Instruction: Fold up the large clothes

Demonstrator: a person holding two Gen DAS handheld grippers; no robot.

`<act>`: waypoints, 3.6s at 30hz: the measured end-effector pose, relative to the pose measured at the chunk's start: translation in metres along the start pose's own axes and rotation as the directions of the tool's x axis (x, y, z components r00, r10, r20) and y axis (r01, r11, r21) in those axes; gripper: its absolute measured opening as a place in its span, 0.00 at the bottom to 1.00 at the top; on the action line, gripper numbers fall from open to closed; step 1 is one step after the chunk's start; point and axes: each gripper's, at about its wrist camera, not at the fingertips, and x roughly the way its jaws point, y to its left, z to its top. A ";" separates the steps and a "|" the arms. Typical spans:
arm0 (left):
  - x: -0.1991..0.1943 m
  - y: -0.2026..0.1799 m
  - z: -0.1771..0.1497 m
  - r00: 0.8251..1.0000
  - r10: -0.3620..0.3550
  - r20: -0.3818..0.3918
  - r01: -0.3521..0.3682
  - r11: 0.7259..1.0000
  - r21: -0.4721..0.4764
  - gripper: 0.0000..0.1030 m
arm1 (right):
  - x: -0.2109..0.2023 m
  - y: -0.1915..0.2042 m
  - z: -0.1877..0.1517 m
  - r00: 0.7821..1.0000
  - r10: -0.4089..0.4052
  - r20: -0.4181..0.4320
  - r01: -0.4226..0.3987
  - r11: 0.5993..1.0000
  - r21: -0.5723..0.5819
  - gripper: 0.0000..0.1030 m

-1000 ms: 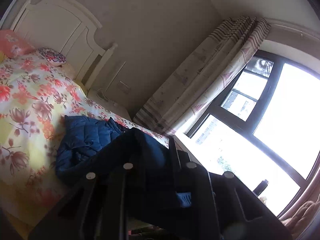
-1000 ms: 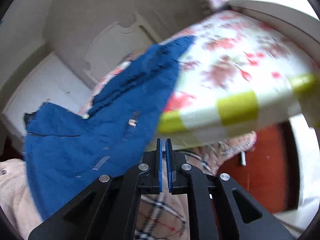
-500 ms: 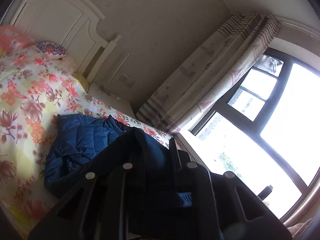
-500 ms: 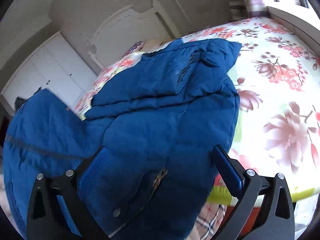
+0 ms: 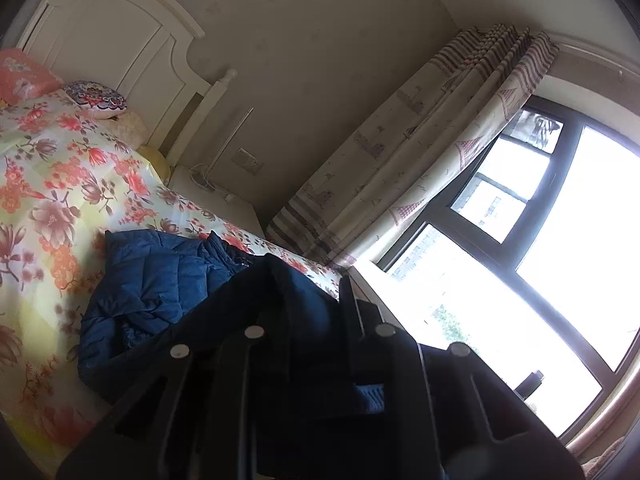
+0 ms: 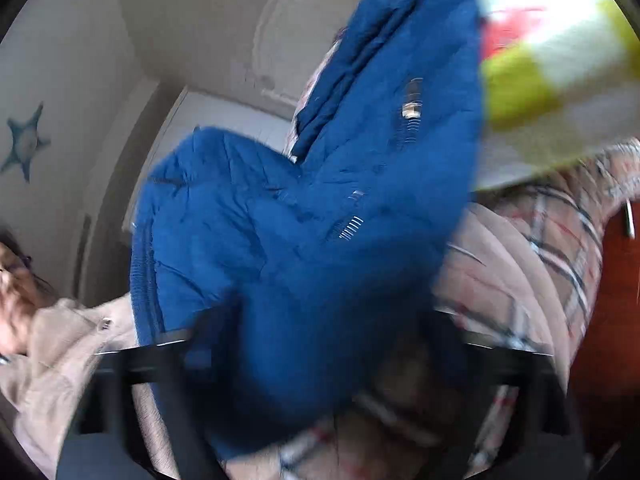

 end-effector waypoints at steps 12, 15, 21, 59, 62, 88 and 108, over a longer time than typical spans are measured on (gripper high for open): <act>0.060 0.076 0.069 0.988 0.151 0.034 -0.141 0.970 -0.199 0.26 | -0.005 0.062 0.227 0.932 -0.109 0.345 0.156 0.981 -0.113 0.24; 0.099 0.132 0.085 0.973 0.228 -0.031 -0.226 0.920 -0.321 0.42 | 0.013 -0.018 0.286 0.951 -0.075 0.301 0.013 0.979 0.203 0.37; 0.096 0.203 0.073 0.925 0.373 -0.070 -0.370 0.845 -0.386 0.62 | 0.002 -0.080 0.270 0.812 0.208 0.546 -0.364 0.911 0.194 0.96; 0.233 0.141 0.141 0.867 0.462 -0.185 -0.426 0.882 0.202 0.07 | 0.048 0.044 0.400 0.606 -0.611 0.510 0.763 0.628 -0.154 0.14; 0.276 0.177 0.123 0.797 0.546 -0.259 -0.510 0.838 0.196 0.07 | 0.070 -0.016 0.424 0.564 -0.713 0.416 0.801 0.596 -0.065 0.15; 0.156 0.200 0.088 0.843 0.487 -0.228 -0.490 0.870 0.046 0.85 | 0.008 -0.017 0.313 0.775 -0.532 0.343 0.588 0.805 -0.080 0.94; 0.096 0.161 -0.036 0.869 0.388 -0.307 -0.400 0.916 0.023 0.37 | 0.025 0.005 0.165 0.724 -0.557 0.406 0.668 0.712 -0.215 0.31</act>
